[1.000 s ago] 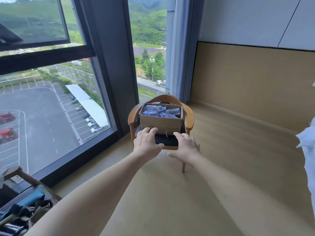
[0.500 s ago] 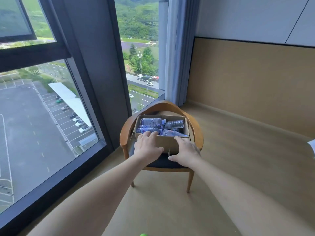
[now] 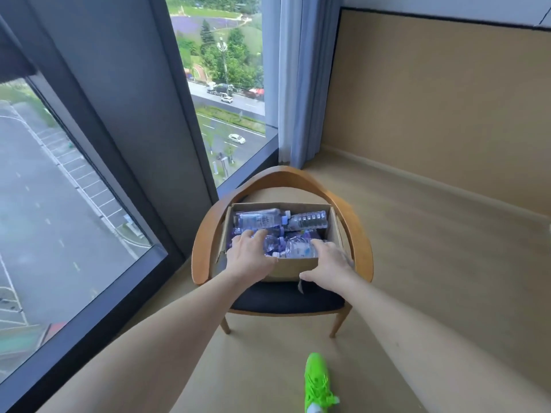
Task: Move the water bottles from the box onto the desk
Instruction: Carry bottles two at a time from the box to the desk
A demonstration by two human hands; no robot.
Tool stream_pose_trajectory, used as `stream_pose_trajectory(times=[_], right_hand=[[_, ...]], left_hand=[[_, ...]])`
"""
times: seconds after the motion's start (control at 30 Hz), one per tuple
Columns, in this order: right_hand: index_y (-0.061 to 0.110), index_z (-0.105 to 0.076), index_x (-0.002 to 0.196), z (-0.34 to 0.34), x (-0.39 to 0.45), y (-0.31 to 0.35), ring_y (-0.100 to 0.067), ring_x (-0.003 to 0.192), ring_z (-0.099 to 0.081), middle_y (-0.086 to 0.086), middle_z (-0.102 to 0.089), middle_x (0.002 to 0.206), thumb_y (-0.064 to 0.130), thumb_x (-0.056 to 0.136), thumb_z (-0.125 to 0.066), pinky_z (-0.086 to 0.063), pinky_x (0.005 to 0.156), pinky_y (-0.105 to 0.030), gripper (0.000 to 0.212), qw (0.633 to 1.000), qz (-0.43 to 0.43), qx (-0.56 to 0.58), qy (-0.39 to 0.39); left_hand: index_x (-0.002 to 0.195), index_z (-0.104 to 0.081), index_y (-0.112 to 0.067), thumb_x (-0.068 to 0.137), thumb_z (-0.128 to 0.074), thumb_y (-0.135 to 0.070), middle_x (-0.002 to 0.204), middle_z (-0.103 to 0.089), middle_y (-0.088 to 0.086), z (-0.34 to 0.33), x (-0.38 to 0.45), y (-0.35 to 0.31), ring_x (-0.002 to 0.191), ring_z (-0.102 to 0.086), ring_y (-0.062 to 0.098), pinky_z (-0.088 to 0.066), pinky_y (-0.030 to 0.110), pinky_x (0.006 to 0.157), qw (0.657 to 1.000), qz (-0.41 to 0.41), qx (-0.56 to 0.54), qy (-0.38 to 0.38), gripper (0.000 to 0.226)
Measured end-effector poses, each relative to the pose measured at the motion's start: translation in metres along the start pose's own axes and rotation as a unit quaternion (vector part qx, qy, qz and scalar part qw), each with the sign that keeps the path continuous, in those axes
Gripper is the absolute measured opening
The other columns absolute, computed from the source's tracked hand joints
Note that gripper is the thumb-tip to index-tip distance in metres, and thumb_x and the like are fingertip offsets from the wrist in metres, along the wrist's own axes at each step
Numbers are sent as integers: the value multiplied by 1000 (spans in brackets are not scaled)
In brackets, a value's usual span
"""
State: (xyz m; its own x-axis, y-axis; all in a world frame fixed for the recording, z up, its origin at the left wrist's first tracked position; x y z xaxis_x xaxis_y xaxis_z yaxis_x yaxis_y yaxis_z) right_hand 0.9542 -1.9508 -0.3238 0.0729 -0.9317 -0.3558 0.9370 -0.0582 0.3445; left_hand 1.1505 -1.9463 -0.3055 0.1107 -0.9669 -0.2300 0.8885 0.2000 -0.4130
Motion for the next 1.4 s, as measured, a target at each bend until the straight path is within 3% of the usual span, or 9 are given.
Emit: stream_pose_trajectory(times=[0.37, 0.73, 0.97, 1.1, 1.27, 1.33, 1.4], right_hand=[[30, -29, 153, -32, 160, -21, -32, 137, -39, -5, -43, 149, 50, 76, -80, -40, 109, -46, 94, 993, 17, -24, 118], [28, -34, 151, -85, 240, -34, -33, 138, -39, -6, -46, 147, 48, 74, -84, -38, 109, -51, 94, 965, 33, -61, 255], [22, -52, 134, -133, 247, -26, -30, 125, -52, -3, -54, 135, 40, 62, -92, -47, 98, -44, 84, 924, 87, -107, 357], [20, -53, 123, -144, 256, -24, -26, 108, -53, -2, -55, 124, 39, 58, -95, -50, 86, -41, 80, 913, 97, -104, 383], [24, -56, 115, -143, 263, -25, -21, 97, -56, 6, -56, 107, 40, 53, -96, -54, 79, -37, 75, 912, 82, -74, 395], [20, -60, 102, -142, 265, -28, -18, 89, -56, 8, -55, 95, 41, 52, -95, -49, 67, -31, 64, 912, 54, -43, 404], [9, -64, 101, -141, 264, -34, -21, 88, -60, -2, -56, 92, 45, 54, -90, -43, 66, -29, 64, 906, -8, 19, 423]], left_hand=[[157, -36, -29, 88, -70, -41, 158, -41, 5, -44, 144, -3, 144, -34, 28, -42, 48, 112, 997, 78, 2, 25, 77], [155, -37, -28, 87, -72, -40, 157, -41, 4, -101, 202, 32, 142, -36, 28, -42, 48, 113, 983, 164, 15, 86, 77], [158, -28, -30, 86, -74, -33, 168, -21, 8, -118, 240, 38, 153, -17, 31, -32, 51, 118, 987, 130, 41, 85, 85], [160, -16, -35, 86, -78, -28, 171, -11, 5, -121, 261, 51, 157, -10, 34, -18, 56, 124, 986, 84, 123, 80, 97], [161, -18, -30, 85, -77, -27, 167, -25, 5, -136, 279, 69, 156, -15, 33, -8, 62, 124, 971, 25, 196, 135, 96], [157, -28, -26, 82, -77, -23, 158, -37, 5, -138, 289, 69, 149, -27, 31, -12, 62, 124, 969, -1, 206, 134, 90], [150, -37, -25, 76, -80, -20, 147, -46, 4, -139, 298, 67, 140, -39, 30, -20, 58, 122, 966, -21, 221, 136, 85]])
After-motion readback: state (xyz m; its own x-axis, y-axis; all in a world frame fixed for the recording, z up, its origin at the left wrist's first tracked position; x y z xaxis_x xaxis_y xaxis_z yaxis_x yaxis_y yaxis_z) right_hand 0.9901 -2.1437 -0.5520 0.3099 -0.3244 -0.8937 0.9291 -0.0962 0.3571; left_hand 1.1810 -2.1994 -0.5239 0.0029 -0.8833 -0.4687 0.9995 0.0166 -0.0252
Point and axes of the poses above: each hand's wrist, its own x-axis towards the middle knuckle, its own z-axis out of the back of the hand, y = z × x, the point moved 10 cm from there along x, towards the middle knuckle
